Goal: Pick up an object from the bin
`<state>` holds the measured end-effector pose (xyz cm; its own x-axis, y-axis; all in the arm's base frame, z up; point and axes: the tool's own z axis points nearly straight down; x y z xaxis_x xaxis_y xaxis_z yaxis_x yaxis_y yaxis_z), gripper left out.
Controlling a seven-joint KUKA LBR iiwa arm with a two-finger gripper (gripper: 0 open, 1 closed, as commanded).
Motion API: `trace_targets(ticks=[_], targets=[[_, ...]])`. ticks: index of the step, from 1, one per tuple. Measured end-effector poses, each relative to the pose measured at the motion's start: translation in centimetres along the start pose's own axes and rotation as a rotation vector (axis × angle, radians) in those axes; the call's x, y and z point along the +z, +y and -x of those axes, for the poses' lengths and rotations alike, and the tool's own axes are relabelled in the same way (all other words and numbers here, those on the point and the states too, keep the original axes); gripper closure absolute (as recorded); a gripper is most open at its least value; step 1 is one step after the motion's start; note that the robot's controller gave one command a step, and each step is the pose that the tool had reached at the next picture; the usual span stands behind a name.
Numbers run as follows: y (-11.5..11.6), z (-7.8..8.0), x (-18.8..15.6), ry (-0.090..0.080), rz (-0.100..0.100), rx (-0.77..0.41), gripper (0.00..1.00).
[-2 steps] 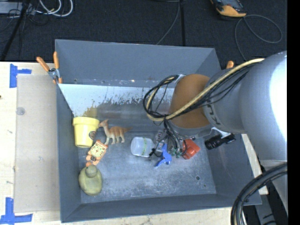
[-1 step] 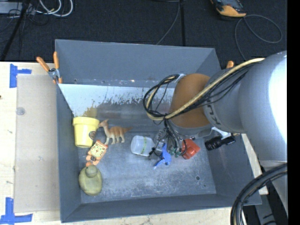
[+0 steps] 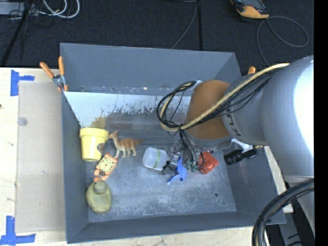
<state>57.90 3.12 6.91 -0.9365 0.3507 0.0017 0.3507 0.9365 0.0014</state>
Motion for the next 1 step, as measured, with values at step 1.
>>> trace_targets(ticks=[1], targets=[[-0.02, -0.12, -0.45, 0.003, -0.002, -0.031, 1.00]])
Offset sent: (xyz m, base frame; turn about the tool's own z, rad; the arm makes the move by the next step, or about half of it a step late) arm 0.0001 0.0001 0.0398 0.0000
